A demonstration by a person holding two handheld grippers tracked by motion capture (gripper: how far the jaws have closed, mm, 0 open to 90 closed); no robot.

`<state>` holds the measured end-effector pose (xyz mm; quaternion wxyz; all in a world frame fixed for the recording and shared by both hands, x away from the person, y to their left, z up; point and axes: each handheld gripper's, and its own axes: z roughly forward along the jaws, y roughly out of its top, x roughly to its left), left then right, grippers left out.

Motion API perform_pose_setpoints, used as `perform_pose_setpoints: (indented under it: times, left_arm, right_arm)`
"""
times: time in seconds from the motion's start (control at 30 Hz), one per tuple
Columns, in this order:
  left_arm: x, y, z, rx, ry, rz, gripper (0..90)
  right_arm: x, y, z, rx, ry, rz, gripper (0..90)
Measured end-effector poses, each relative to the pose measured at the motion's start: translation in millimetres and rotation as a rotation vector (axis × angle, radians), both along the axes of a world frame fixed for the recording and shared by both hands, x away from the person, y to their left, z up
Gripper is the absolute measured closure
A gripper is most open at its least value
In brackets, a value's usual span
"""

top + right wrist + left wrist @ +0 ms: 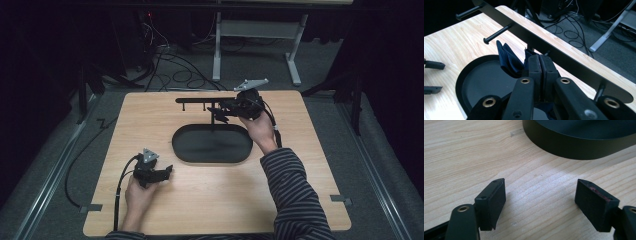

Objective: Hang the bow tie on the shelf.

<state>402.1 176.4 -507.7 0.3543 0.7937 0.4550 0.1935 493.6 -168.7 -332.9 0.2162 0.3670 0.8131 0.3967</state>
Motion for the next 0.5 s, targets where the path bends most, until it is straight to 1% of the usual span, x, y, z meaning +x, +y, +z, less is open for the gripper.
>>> perform_pose_setpoints:
  times: [0.23, 0.37, 0.43, 0.5]
  left_arm:
    - [0.0, 0.0, 0.1, 0.002, 0.001, 0.000, 25.3]
    - [0.0, 0.1, 0.1, 0.001, 0.001, 0.000, 25.3]
    - [0.0, 0.1, 0.1, 0.002, 0.001, -0.001, 25.3]
    - [0.0, 0.1, 0.1, 0.002, 0.001, -0.001, 25.3]
  right_arm:
    - [3.3, 2.0, 0.6, 0.002, -0.007, -0.016, 89.8]
    - [5.3, 3.1, -0.1, 0.006, -0.008, -0.029, 86.3]
    - [5.0, 3.9, -0.4, 0.002, -0.010, -0.031, 82.4]
    - [4.2, 4.5, -0.1, 0.005, -0.013, -0.033, 82.2]
